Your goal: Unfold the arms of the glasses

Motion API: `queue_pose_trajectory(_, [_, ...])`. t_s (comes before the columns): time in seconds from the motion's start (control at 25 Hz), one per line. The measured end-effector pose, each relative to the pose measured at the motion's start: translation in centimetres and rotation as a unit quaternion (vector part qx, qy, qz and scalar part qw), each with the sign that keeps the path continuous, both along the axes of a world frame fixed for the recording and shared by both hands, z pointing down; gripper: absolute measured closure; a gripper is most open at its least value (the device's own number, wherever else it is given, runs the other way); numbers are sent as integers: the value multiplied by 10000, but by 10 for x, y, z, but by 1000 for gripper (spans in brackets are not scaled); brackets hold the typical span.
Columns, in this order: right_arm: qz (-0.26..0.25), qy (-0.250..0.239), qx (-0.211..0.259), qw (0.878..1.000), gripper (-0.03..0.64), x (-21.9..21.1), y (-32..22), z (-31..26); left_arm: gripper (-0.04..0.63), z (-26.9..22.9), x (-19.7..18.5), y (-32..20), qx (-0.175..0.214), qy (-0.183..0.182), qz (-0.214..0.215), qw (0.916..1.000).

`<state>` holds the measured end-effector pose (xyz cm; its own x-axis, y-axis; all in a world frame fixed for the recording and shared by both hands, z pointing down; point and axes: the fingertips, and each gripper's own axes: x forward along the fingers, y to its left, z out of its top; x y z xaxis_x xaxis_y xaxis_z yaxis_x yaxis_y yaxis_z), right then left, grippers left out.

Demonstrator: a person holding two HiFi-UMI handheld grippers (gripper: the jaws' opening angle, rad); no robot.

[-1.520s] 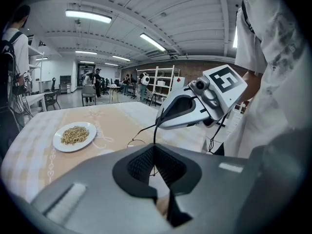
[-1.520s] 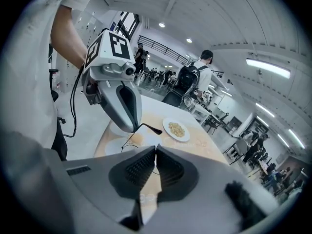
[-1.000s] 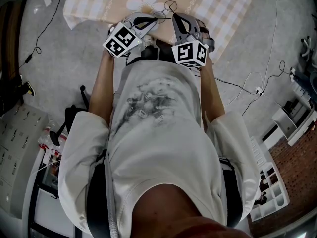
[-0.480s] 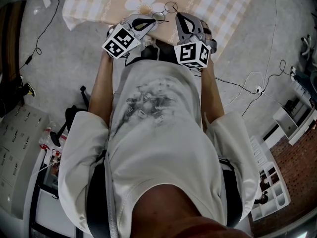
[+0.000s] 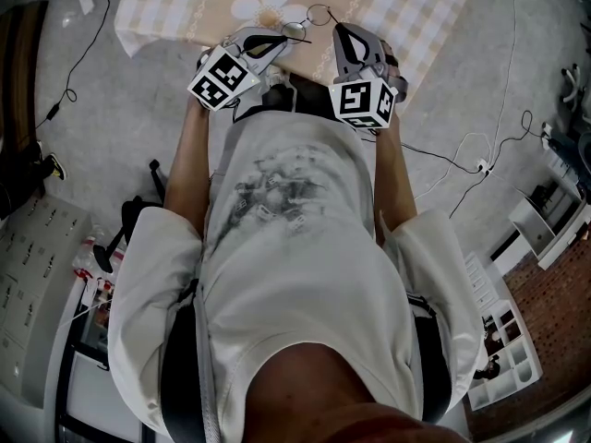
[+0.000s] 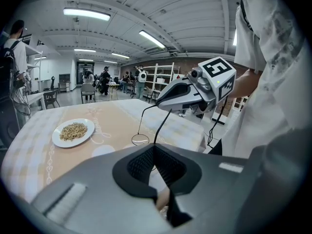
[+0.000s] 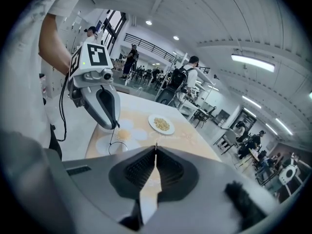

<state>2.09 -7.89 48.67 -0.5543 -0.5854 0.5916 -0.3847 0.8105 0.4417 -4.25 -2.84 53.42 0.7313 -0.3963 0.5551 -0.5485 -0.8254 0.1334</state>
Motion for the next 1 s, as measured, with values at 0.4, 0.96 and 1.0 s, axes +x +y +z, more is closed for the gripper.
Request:
queue_pose_trajectory(0.4, [187,-5,-24,9998,594,10,-3,-1,589,0,-4,-4,-5,1,-31,10000])
queue_pose_trajectory(0.96, [354,13,-70,9993,594,17,-7,-1,589,-2,-10,-13,55,6,-149,9999])
queue_pose_trajectory(1.0, [377,27,-64,9993,594,18,-8,-1,591,-3,-11,-13,56,11,-161,9999])
